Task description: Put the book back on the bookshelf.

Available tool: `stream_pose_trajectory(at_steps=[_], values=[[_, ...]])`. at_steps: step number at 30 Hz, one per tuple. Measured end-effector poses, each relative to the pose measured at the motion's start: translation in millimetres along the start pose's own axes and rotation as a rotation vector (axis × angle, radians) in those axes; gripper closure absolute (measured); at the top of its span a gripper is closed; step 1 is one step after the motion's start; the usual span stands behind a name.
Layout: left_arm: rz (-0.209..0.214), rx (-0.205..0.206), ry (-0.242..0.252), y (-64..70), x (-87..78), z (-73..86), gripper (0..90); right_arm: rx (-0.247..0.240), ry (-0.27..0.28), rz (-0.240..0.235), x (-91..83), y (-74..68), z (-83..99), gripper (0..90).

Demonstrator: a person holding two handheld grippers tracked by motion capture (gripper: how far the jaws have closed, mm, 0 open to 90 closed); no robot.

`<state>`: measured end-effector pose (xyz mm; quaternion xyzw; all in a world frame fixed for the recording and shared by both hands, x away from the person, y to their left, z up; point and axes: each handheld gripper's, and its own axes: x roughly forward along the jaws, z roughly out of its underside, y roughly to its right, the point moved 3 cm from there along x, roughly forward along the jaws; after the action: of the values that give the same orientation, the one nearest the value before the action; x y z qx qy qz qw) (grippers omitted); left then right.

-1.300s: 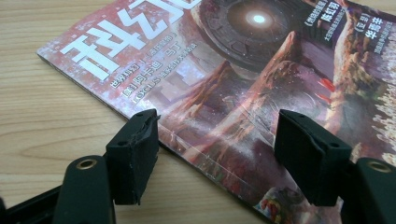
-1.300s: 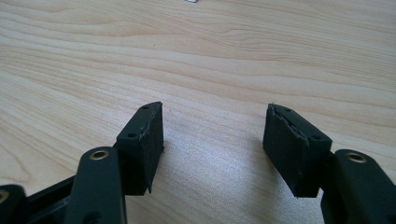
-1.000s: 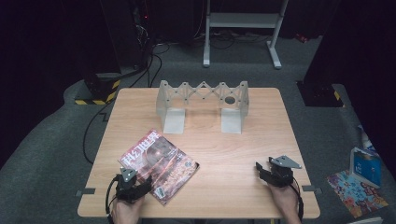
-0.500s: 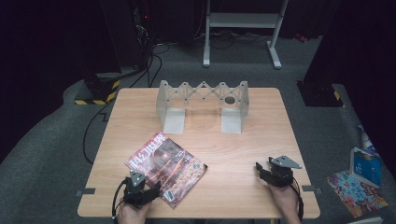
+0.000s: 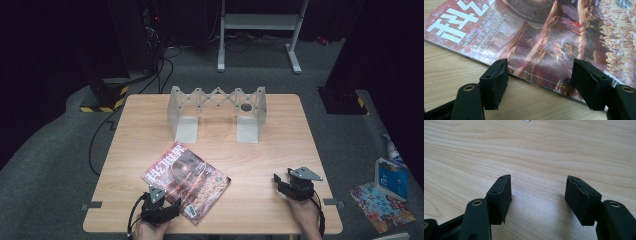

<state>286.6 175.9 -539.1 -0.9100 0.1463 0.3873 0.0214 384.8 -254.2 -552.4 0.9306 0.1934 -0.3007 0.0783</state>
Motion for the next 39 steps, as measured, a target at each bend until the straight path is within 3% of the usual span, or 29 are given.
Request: stream_pose_trajectory(at_steps=[19,33,37,39], values=[[0.087,0.072,-0.011,47.5,10.9,-6.4,29.1,-0.003,0.002,-0.001,0.1,0.0,0.0,38.2],[0.137,0.112,-0.027,72.2,17.7,-11.0,28.0,-0.002,0.001,-0.001,0.1,0.0,-0.1,38.1],[0.120,0.186,-0.039,84.6,20.5,-11.5,28.2,-0.017,0.001,-0.016,0.2,-1.0,-0.2,37.5],[0.130,0.183,-0.037,87.5,21.9,-13.0,28.2,-0.022,0.000,-0.021,0.2,-1.3,-0.4,37.6]])
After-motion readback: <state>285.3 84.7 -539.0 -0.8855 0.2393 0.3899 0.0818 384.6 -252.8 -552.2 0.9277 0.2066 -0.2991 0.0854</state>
